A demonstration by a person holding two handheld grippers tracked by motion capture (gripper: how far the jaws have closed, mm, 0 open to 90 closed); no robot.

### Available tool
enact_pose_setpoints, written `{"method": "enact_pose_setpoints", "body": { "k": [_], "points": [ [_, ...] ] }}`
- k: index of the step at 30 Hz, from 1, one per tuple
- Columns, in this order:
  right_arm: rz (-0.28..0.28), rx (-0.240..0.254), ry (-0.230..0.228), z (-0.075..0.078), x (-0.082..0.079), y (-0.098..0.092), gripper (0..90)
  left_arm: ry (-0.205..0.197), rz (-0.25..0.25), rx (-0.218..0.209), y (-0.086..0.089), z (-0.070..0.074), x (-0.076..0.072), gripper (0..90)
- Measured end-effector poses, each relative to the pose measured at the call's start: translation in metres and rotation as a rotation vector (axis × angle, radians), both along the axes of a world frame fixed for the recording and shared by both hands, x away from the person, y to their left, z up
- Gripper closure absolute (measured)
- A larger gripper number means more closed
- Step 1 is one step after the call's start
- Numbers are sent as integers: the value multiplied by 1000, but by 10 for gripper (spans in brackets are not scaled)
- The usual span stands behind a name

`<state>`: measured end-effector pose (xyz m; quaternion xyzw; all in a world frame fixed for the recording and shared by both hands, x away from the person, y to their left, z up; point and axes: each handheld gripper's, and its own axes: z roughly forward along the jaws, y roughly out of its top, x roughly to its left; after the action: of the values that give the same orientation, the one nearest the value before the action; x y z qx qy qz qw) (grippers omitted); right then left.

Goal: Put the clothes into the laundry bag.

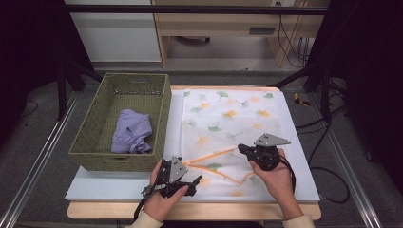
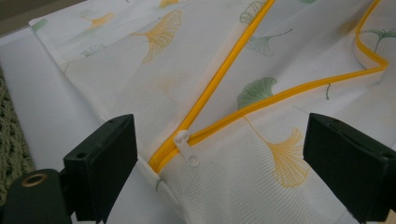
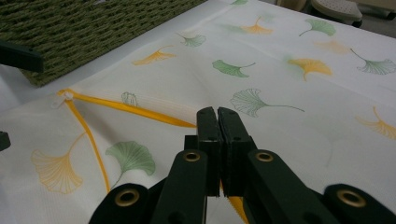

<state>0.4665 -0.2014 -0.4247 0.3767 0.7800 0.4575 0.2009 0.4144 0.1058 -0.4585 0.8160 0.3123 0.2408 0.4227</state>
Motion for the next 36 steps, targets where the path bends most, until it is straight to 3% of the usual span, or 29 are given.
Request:
{"method": "enact_pose_setpoints", "body": {
  "k": [13, 20, 23, 28, 31, 36],
  "points": [
    [2, 9, 7, -7, 0, -2, 888, 11, -11, -6, -3, 2, -2, 97],
    [-1, 13, 10, -10, -1, -1, 887, 24, -38, -50, -1, 31, -4, 89],
    [-4, 13, 10, -10, -1, -2, 887, 44, -49, -33, 0, 45, -3, 84],
    [-5, 18, 11, -12, 0, -3, 887, 33, -54, 20, 4, 72, 2, 84],
    [-9, 20, 14, -13, 0, -2, 887, 67, -80, 38, 4, 85, 8, 83],
    [-8, 28, 16, -14, -1, -4, 886, 88, -97, 144, 0, 97, 15, 76]
  ]
}}
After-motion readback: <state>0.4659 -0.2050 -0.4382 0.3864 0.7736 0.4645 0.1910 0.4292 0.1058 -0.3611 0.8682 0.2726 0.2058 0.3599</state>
